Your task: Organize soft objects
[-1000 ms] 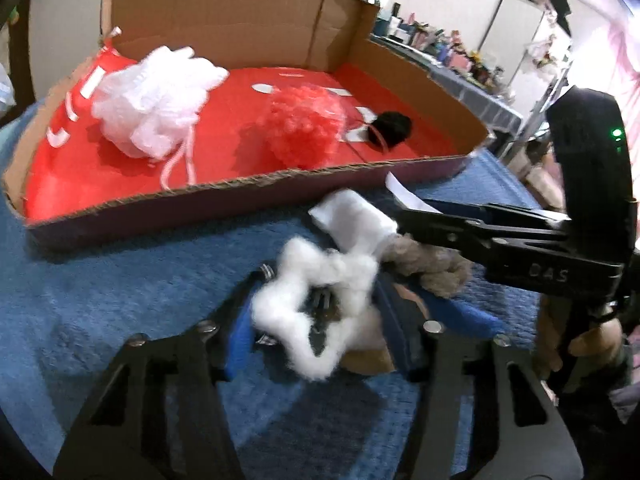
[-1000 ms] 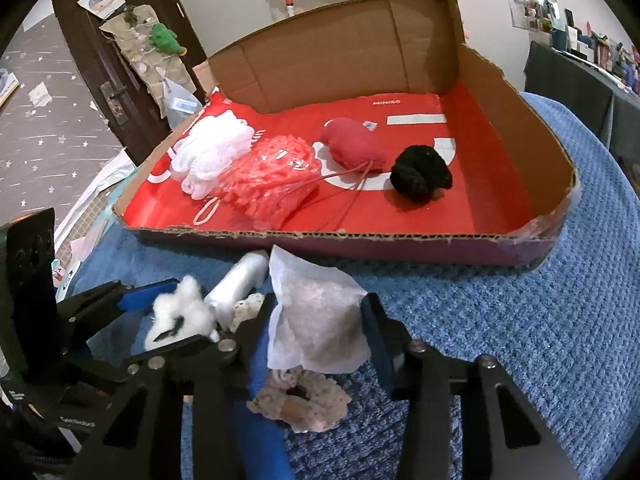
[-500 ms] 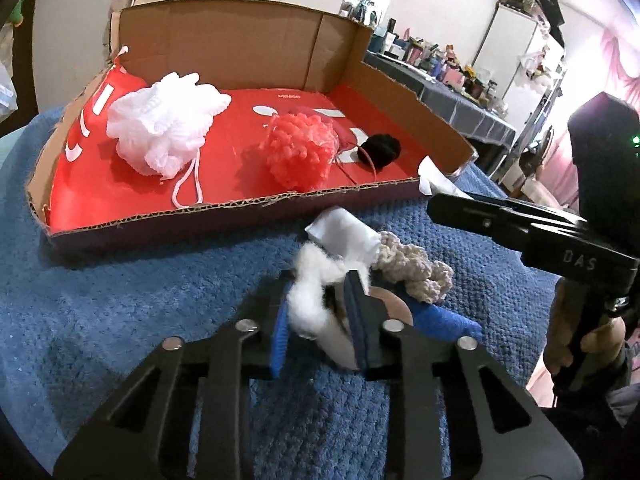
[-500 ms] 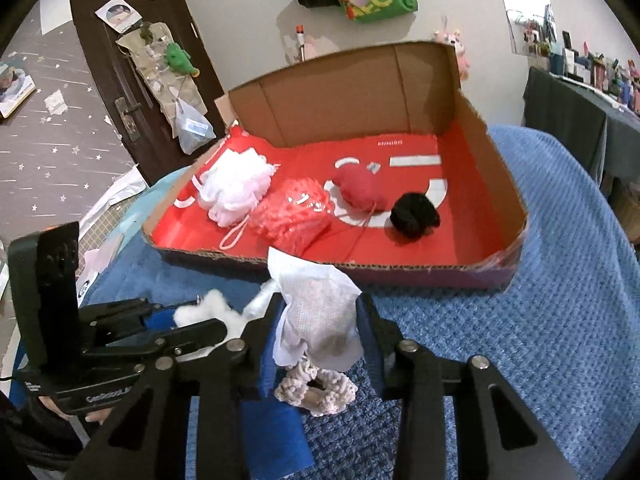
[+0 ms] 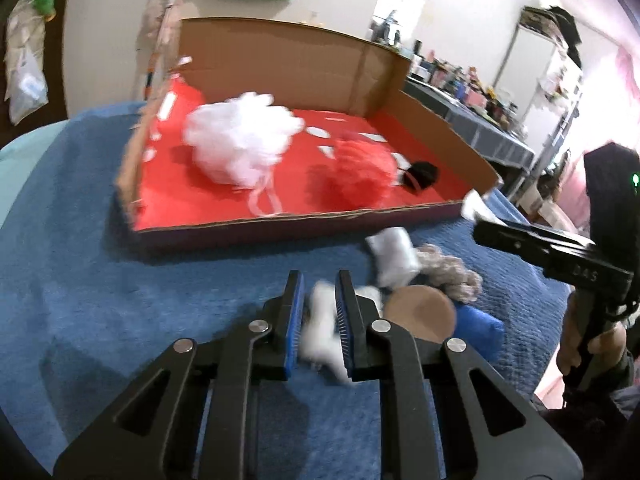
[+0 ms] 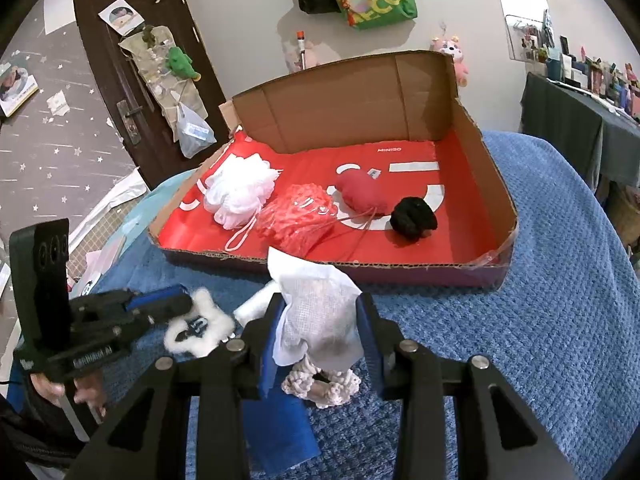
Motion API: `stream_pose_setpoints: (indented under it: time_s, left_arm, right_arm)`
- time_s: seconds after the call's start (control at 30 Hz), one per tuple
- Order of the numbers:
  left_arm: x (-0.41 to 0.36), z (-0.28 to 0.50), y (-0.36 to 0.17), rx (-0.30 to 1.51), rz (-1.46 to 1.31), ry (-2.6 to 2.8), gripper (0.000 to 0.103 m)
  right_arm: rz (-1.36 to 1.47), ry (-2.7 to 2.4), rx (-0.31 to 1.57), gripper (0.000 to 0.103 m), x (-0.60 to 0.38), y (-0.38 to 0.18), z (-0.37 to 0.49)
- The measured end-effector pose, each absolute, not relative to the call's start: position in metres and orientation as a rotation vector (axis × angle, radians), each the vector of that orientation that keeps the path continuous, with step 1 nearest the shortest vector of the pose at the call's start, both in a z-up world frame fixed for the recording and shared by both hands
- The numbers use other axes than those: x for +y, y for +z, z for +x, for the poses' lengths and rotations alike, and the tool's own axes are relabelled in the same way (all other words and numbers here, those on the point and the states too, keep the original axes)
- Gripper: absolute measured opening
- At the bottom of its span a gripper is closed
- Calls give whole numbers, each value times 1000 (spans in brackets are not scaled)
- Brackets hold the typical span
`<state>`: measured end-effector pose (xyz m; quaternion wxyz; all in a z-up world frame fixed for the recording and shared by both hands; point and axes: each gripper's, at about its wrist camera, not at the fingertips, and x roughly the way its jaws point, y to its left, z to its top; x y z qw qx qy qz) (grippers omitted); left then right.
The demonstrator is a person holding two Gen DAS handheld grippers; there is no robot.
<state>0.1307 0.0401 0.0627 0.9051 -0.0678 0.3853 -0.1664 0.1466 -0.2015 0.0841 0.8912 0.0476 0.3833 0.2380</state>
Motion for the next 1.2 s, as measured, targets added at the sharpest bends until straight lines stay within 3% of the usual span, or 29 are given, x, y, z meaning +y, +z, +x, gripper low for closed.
stream_pose_setpoints:
  time_s: [0.3, 0.4, 0.43, 0.47, 0.5, 0.57, 0.8, 0.93, 1.2]
  left_arm:
    - [33, 116, 48, 803, -83, -367, 17]
    - [24, 114, 47, 808, -63, -374, 22]
    - [22, 114, 47, 805, -67, -376, 24]
    - [20, 114, 47, 801, -71, -379, 31]
    - [20, 113, 47, 798, -78, -381, 47]
    - [20, 110, 49, 771, -93, -375, 66]
    - [16, 108, 51, 765, -77, -382, 66]
    - [11, 109, 45, 795, -67, -385, 66]
    - [6, 110, 37, 831, -35, -412, 66]
  right_arm:
    - [-2, 359, 822, 40, -200, 65, 138]
    - [-54, 293, 827, 51, -204, 57, 134]
    - [-57, 287, 835, 60, -206, 55, 134]
    - [-54, 282, 844, 68, -208, 52, 133]
    - [-49, 279, 844, 69, -211, 51, 132]
    - [-40, 278, 842, 75, -216, 51, 129]
    - [-35, 289, 843, 79, -221, 49, 124]
    - [-37, 281, 842, 89, -220, 45, 123]
    - [-46, 274, 832, 89, -225, 45, 122]
